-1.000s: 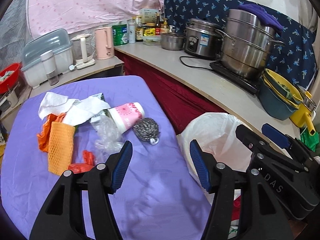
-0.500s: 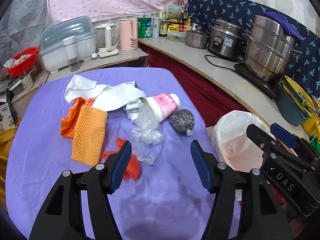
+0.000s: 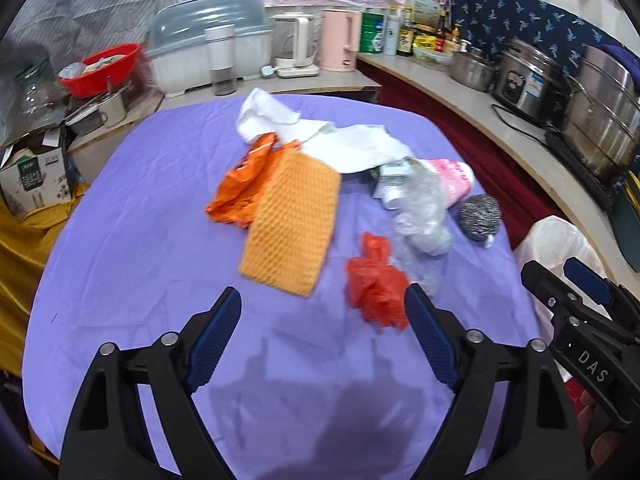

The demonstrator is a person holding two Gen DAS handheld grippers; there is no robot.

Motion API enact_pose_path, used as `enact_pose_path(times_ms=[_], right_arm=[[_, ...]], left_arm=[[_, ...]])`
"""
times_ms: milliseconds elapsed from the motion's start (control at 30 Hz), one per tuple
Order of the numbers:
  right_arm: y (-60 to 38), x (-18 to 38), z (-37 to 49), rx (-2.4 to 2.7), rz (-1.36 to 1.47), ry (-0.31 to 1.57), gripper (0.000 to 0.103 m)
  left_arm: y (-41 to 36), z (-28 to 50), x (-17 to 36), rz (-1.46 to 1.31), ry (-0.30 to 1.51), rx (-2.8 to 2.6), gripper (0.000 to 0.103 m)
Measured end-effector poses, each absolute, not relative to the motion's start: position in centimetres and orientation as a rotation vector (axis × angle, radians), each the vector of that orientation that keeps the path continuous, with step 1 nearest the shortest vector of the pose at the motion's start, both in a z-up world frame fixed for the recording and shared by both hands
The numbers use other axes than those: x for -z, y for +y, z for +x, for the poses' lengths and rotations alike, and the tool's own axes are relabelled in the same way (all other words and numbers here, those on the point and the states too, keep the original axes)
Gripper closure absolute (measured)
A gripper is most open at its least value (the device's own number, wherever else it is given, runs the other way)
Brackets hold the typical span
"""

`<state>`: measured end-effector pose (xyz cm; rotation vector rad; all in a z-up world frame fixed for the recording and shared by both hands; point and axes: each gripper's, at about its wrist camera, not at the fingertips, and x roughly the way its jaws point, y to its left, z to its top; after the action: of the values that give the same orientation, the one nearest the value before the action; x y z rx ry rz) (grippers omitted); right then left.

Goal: Collect trash
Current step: 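Move both tools back over the trash pile on the table, then grasp the red plastic bag with the right tool while the left grasps another mesh sleeve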

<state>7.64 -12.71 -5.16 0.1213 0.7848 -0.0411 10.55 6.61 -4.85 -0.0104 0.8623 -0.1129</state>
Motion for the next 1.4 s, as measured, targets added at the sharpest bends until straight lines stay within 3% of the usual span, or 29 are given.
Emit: enact_pose_path(times_ms=[600, 700, 767, 833, 1067, 1233, 1400], right_arm=[[-5.4, 10.4, 12.0, -0.136, 0.103, 0.902, 0.036], [-4.6, 10.8, 12.4, -0.153, 0.091, 0.909, 0.041], [-4.1, 11.2, 12.6, -0.158, 0.074, 0.914, 0.049], [-3.6, 11.8, 12.8, -0.163, 0.062, 0.931, 0.063], [-4.1, 12.0, 12.6, -0.166, 0.084, 0.933, 0.069], [-5.2, 11.3, 12.1, -0.165, 0.12, 0.925, 0.069], [-5.8, 10.3, 11.6, -0.167, 0.135, 0.905, 0.069]], left_arm=[[12.3, 13.4, 8.4, -0.087, 0.951, 0.012, 0.022], [13.0, 14.2, 8.5, -0.099, 0.949, 0.003, 0.02], [13.1, 14.9, 8.5, -0.107, 0.948, 0.005, 0.02], [12.9, 15.8, 8.8, -0.102, 0.949, 0.008, 0.019], [12.3, 18.7, 11.1, -0.096, 0.981, 0.026, 0.02], [11.5, 19.7, 12.1, -0.09, 0.992, 0.049, 0.03], [10.8, 19.6, 12.0, -0.078, 0.987, 0.09, 0.053]])
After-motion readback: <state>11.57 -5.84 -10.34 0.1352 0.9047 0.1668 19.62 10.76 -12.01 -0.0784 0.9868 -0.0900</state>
